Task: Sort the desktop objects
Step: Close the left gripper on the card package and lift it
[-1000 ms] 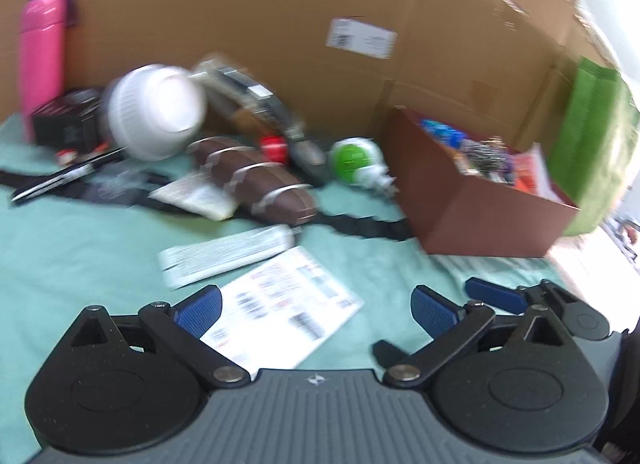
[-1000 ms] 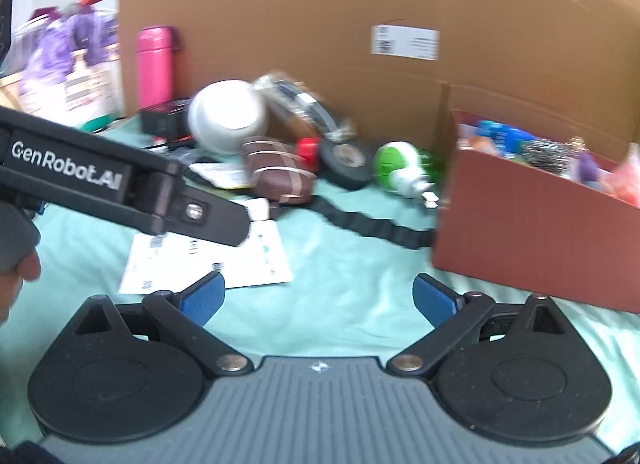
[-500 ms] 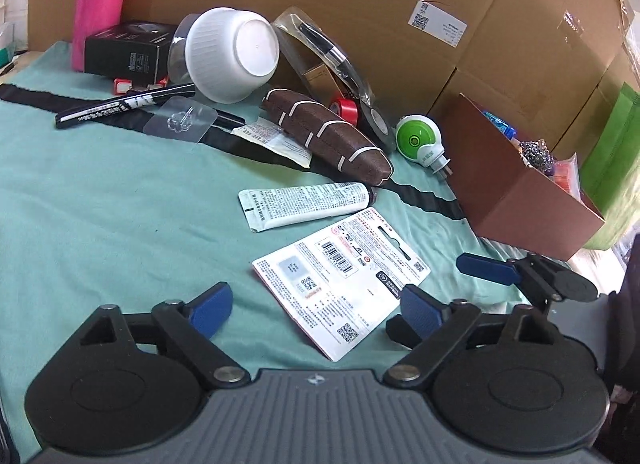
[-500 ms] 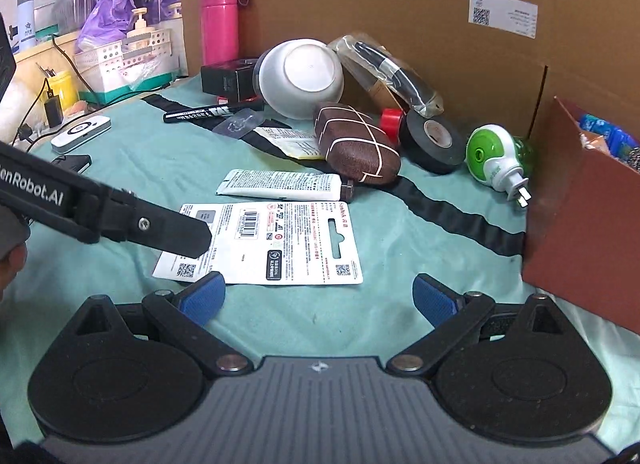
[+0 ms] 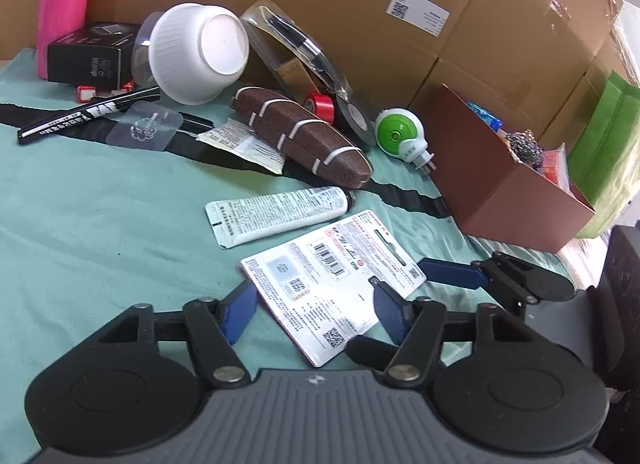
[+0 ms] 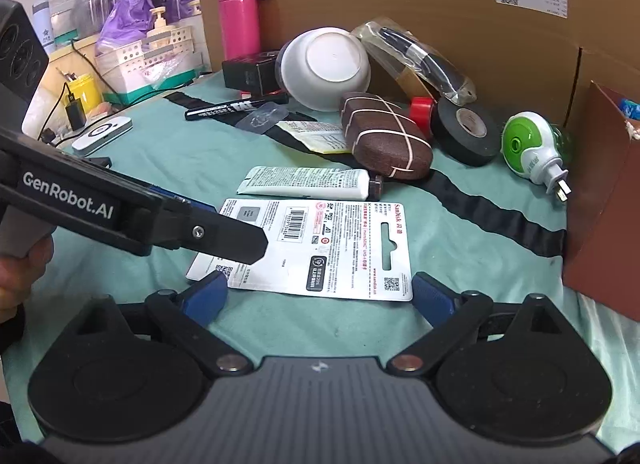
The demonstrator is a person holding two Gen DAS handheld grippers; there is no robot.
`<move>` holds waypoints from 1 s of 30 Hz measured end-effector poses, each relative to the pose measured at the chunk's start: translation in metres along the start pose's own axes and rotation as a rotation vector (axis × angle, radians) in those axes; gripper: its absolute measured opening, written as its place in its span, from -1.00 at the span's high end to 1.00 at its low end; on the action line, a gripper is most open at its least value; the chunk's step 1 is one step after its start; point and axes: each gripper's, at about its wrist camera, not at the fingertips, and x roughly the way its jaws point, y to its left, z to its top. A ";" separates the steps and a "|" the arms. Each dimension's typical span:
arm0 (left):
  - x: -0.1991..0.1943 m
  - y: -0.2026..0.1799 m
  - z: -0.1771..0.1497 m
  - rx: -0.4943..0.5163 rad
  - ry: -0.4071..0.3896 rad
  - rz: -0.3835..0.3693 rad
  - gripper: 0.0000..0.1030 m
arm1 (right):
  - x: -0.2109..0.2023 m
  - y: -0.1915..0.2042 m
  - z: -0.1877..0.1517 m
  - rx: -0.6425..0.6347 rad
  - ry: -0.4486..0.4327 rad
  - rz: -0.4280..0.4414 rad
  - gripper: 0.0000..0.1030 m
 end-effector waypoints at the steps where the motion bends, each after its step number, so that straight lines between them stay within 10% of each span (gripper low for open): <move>1: 0.000 0.001 0.001 -0.004 -0.002 0.010 -0.10 | -0.001 -0.002 0.000 0.008 -0.004 -0.002 -0.80; 30: -0.001 -0.006 0.004 -0.100 -0.084 0.092 0.39 | -0.018 0.007 -0.003 0.034 -0.075 -0.191 -0.11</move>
